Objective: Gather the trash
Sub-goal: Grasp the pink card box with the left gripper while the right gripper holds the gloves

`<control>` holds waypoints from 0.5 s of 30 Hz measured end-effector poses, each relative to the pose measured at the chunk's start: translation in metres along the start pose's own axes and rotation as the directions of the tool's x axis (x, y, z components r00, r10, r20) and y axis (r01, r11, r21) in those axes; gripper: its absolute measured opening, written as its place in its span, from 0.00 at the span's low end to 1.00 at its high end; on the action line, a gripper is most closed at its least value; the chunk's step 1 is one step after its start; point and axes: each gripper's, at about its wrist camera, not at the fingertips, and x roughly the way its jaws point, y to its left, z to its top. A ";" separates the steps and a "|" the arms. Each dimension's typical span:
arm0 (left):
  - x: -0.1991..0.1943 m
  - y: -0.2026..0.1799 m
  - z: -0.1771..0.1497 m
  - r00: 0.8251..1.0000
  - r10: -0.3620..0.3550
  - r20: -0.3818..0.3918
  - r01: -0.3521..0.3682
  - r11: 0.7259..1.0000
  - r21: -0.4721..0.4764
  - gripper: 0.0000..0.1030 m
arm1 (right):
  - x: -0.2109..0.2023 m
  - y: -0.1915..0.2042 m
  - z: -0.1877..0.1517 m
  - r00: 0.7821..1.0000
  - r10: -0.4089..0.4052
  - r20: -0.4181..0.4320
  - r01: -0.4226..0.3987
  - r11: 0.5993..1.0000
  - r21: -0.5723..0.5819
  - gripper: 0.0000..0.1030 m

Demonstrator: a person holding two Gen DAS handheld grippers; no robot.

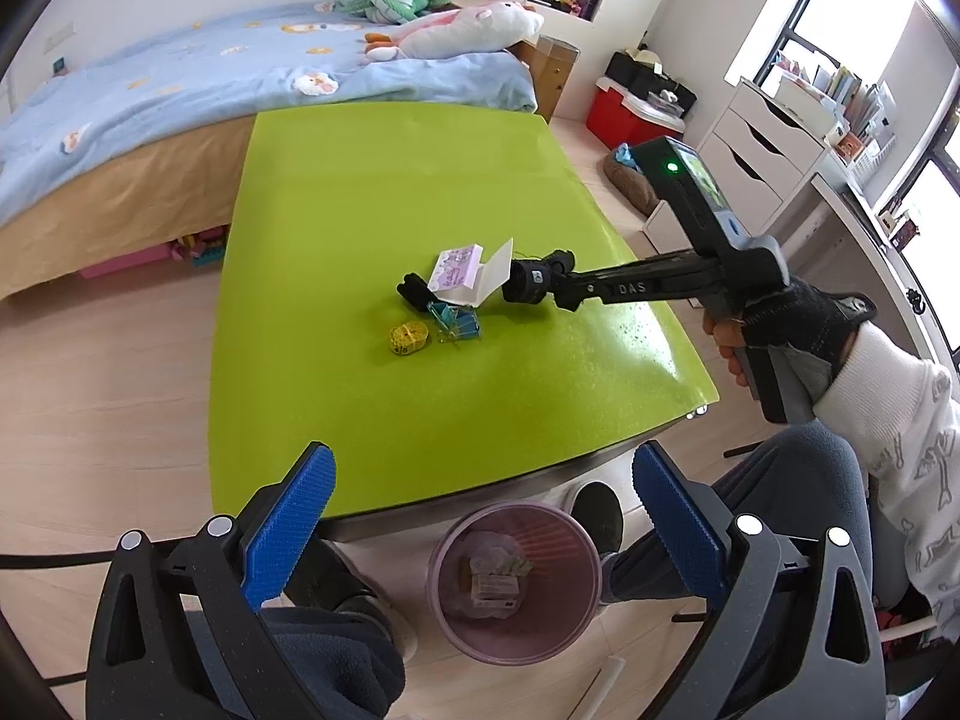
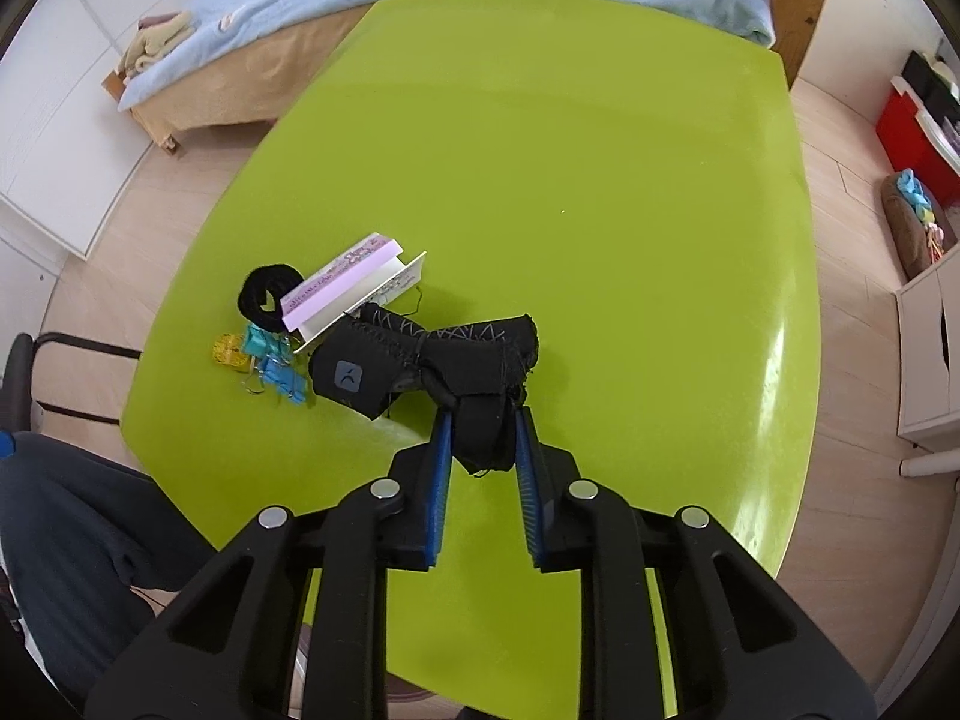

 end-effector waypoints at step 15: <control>0.037 -0.012 0.072 0.999 -0.008 -0.037 0.012 0.992 0.122 0.93 | -0.056 0.007 -0.045 0.995 0.020 0.097 -0.030 0.994 0.106 0.19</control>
